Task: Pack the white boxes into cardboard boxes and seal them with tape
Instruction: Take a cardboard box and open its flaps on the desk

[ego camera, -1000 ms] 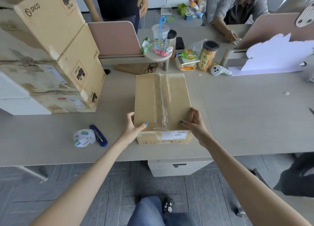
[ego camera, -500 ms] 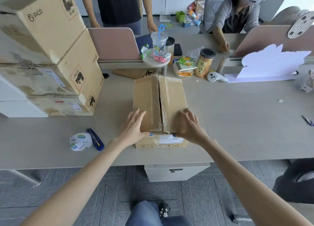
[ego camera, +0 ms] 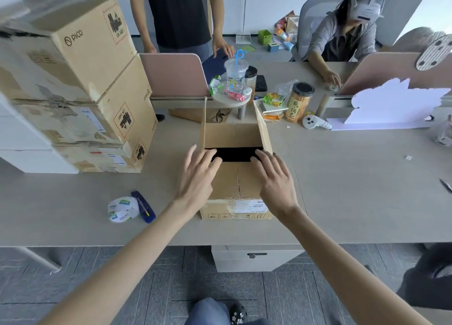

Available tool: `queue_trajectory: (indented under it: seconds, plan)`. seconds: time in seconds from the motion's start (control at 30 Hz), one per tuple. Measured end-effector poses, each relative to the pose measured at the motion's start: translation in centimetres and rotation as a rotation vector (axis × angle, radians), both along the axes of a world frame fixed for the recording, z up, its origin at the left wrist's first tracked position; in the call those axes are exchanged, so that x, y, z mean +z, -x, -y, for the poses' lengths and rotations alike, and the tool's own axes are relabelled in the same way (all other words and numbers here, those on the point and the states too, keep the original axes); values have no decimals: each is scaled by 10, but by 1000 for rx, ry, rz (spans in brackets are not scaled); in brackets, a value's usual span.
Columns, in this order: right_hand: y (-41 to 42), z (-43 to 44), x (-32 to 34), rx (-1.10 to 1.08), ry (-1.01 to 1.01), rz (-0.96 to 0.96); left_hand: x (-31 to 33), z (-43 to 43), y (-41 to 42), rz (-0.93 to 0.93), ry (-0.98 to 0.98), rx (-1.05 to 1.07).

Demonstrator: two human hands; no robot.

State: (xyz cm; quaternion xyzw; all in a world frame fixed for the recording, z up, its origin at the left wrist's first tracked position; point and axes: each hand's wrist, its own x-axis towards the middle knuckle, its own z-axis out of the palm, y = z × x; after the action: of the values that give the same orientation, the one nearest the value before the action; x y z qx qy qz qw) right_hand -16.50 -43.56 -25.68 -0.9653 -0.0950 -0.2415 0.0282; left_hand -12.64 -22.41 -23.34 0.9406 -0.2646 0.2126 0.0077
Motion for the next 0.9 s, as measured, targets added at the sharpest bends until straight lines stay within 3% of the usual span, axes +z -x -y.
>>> queue_trajectory:
  seconds: [0.03,0.13,0.27,0.37,0.5,0.7,0.9]
  plan:
    - [-4,-5,6,-50,91,-27,7,2,3,-48,-131,94]
    - [-14,-17,23,-312,306,-340,19,1,0,-217,-453,394]
    - [-17,-21,15,-449,424,-479,7,-13,-11,-351,-533,496]
    - [-15,-21,-5,-515,442,-507,-18,-22,-12,-446,-427,506]
    - [-13,-13,-31,-492,313,-454,-54,-27,-14,-590,-202,518]
    - [-22,9,-52,-553,15,-432,-79,-26,-20,-666,156,487]
    - [-26,27,-80,-424,-398,-440,-96,-23,-26,-808,489,444]
